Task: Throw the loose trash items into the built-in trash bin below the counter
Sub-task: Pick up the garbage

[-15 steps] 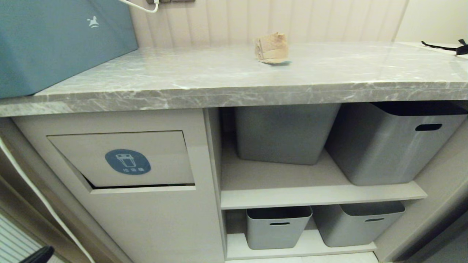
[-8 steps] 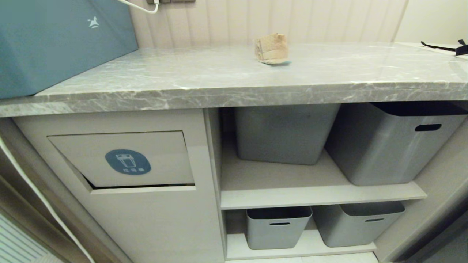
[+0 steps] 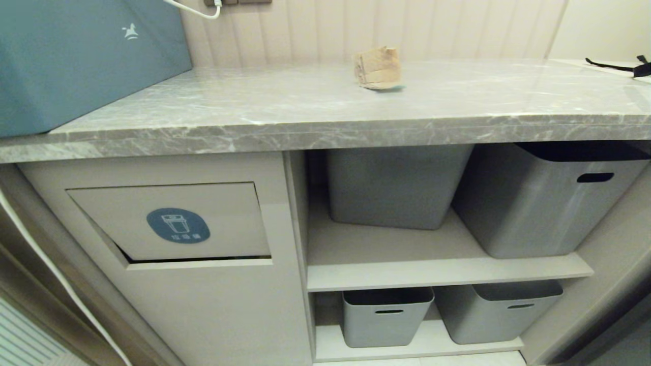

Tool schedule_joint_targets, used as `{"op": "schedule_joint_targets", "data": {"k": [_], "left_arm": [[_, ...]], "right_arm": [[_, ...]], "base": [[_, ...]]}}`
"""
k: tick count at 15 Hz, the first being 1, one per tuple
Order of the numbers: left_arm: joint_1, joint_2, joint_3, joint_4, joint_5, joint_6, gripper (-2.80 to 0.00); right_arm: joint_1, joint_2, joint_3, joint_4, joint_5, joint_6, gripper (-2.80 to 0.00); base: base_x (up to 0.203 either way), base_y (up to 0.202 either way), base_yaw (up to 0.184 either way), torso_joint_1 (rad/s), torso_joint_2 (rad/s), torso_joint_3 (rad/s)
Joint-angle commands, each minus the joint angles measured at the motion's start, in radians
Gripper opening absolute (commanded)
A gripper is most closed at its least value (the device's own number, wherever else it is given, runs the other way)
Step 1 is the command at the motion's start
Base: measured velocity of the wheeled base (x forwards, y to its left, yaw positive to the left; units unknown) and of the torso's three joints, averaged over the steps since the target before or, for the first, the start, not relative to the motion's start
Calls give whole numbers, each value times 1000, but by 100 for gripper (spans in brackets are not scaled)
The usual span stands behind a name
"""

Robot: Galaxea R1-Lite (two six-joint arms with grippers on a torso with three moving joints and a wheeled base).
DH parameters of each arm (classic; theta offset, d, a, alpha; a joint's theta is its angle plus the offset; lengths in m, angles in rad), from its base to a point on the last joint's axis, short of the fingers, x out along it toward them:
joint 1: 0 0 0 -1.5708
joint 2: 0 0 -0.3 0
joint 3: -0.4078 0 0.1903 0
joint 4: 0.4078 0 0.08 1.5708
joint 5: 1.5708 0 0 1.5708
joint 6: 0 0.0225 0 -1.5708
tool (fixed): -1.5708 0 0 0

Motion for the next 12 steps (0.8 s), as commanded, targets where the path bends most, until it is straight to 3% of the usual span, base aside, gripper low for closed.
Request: {"op": "schedule_joint_targets", "data": {"k": [1, 3, 5, 6, 8, 10, 12], "left_arm": [[70, 1, -1, -2, -15, -5, -280], [72, 0, 7, -17, -33, -15, -280], [72, 0, 47, -100, -159, 1, -280], [72, 0, 78, -148, -227, 55, -280], [68, -4, 79, -113, -250, 88, -280], [45, -27, 79, -107, -244, 48, -280], [-24, -41, 78, -97, -224, 19, -280]], "right_arm": [[0, -2, 0, 0, 0, 0, -280], [0, -2, 0, 0, 0, 0, -280], [0, -2, 0, 0, 0, 0, -280], [0, -2, 0, 0, 0, 0, -280], [0, -2, 0, 0, 0, 0, -280], [0, -2, 0, 0, 0, 0, -280], [0, -2, 0, 0, 0, 0, -280]], "base": [[0, 0, 0, 0, 0, 0], [0, 0, 0, 0, 0, 0], [0, 0, 0, 0, 0, 0], [0, 0, 0, 0, 0, 0], [0, 0, 0, 0, 0, 0], [0, 0, 0, 0, 0, 0], [0, 0, 0, 0, 0, 0]]}}
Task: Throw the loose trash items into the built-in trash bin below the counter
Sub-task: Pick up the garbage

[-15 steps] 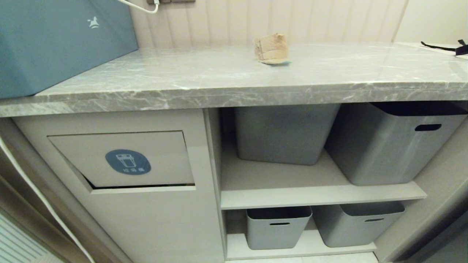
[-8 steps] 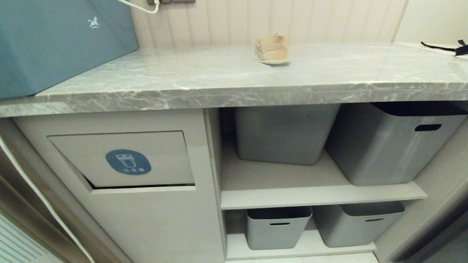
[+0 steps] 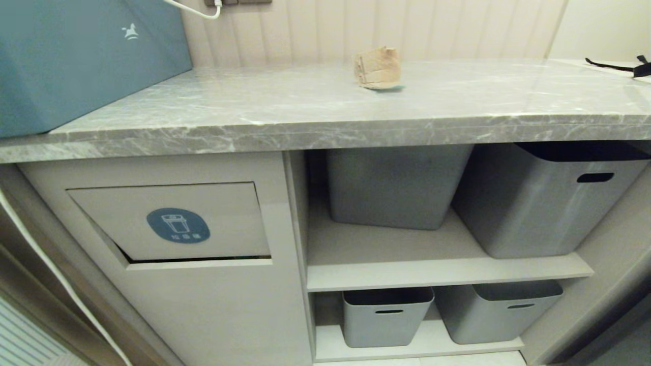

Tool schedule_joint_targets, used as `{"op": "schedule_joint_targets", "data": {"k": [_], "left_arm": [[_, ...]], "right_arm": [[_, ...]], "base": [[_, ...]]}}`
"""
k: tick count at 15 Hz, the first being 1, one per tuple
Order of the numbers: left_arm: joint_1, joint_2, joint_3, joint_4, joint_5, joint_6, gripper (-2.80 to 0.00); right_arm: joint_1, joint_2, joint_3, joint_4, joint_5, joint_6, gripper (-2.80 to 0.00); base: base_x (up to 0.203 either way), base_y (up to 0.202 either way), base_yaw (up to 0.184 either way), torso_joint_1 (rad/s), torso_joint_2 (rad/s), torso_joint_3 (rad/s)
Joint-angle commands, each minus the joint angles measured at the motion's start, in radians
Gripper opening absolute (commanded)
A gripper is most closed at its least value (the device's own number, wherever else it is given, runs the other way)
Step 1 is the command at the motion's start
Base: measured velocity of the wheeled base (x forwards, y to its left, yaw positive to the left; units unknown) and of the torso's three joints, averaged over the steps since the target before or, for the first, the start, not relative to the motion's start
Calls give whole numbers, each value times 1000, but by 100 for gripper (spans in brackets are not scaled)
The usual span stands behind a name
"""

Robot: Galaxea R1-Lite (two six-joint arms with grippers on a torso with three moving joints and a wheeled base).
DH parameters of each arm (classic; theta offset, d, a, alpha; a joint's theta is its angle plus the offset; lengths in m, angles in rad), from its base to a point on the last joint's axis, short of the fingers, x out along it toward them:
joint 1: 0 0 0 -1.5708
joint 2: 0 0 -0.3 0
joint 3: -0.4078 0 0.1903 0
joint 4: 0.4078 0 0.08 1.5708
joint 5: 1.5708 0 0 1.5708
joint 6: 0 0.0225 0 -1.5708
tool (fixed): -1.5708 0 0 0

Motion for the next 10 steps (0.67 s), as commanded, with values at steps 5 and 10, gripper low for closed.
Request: {"op": "schedule_joint_targets", "data": {"k": [5, 10], "left_arm": [[-3, -220, 1, 5, 3, 1, -280], [3, -242, 2, 11, -3, 65, -280]], "right_arm": [[0, -2, 0, 0, 1, 0, -280], [0, -2, 0, 0, 2, -3, -280]], "base": [[0, 0, 0, 0, 0, 0], [0, 0, 0, 0, 0, 0]]}}
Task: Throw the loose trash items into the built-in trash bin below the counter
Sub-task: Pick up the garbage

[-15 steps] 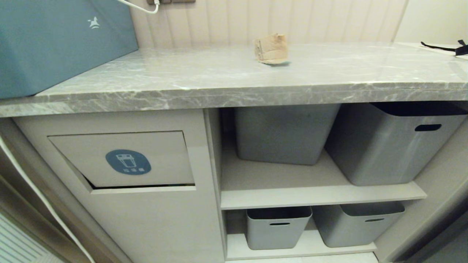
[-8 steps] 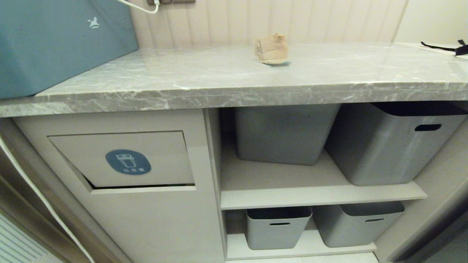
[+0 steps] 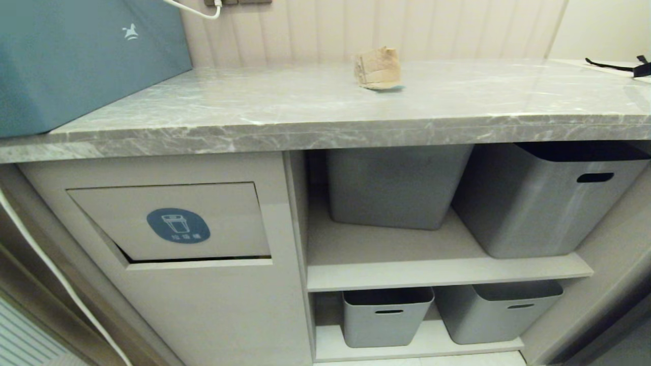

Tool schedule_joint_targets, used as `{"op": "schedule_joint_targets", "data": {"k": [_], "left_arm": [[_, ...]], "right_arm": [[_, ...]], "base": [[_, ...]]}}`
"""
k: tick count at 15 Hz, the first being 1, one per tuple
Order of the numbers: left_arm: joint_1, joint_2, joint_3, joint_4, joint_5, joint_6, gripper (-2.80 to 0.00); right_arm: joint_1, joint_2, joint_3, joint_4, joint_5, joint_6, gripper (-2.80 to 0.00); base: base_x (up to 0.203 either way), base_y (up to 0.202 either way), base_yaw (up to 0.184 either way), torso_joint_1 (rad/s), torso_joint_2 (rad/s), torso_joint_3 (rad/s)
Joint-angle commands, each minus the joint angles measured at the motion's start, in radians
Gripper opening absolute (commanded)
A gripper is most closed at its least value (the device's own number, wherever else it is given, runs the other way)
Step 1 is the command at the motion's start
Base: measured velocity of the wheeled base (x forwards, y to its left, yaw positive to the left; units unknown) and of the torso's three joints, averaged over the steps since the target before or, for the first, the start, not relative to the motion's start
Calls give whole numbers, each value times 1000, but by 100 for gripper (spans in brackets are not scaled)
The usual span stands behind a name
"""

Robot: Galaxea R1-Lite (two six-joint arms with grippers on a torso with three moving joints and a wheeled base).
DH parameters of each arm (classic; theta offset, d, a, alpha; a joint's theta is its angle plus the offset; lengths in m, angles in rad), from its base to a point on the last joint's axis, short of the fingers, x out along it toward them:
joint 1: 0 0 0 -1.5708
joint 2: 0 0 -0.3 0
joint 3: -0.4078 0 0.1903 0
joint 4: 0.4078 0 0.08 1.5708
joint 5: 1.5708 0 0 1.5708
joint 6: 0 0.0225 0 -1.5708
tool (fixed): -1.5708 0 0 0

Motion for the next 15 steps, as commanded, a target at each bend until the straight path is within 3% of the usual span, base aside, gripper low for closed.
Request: {"op": "schedule_joint_targets", "data": {"k": [1, 5, 9, 15], "left_arm": [[0, -14, 0, 3, 0, 3, -280], [0, -13, 0, -1, 4, -3, -280], [0, -14, 0, -1, 7, -34, -280], [0, -14, 0, -4, 6, -37, -280]], "right_arm": [[0, -2, 0, 0, 1, 0, -280], [0, -2, 0, 0, -1, -17, -280], [0, -2, 0, 0, 1, -17, -280], [2, -2, 0, 1, -1, -24, -280]], "base": [[0, 0, 0, 0, 0, 0], [0, 0, 0, 0, 0, 0], [0, 0, 0, 42, -231, -236], [0, 0, 0, 181, -498, -291]]}}
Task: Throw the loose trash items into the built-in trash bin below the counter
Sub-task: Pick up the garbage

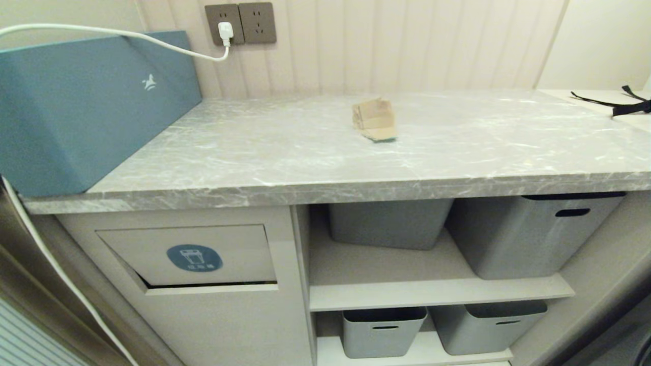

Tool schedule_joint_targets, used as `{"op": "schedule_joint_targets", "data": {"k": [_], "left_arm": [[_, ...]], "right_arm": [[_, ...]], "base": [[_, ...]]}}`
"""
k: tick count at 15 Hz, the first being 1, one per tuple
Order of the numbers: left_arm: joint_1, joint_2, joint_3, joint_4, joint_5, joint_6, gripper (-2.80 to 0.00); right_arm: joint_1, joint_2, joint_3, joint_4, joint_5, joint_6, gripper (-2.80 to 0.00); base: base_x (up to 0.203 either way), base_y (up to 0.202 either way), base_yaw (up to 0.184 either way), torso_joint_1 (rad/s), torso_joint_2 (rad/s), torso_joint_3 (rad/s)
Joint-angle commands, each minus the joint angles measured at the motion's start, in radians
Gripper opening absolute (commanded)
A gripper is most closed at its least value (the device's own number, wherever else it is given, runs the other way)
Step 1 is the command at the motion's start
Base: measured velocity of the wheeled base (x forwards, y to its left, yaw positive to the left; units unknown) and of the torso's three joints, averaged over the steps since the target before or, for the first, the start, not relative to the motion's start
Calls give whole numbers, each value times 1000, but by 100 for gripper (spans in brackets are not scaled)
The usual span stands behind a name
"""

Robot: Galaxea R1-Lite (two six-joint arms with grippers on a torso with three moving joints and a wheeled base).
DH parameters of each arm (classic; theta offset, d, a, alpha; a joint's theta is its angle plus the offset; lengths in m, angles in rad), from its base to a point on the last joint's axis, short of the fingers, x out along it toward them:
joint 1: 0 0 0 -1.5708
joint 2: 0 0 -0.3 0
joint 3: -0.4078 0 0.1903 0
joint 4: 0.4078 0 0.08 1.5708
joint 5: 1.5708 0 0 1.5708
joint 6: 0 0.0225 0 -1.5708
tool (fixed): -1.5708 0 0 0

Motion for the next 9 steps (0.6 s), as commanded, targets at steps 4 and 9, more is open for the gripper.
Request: {"op": "schedule_joint_targets", "data": {"k": [4, 9], "left_arm": [[0, -1, 0, 0, 1, -1, -280], [0, -2, 0, 1, 1, -4, -280]], "right_arm": [[0, -2, 0, 1, 0, 0, -280], [0, -2, 0, 1, 2, -5, -280]], "base": [[0, 0, 0, 189, -473, -287], [0, 0, 0, 209, -489, -281]]}}
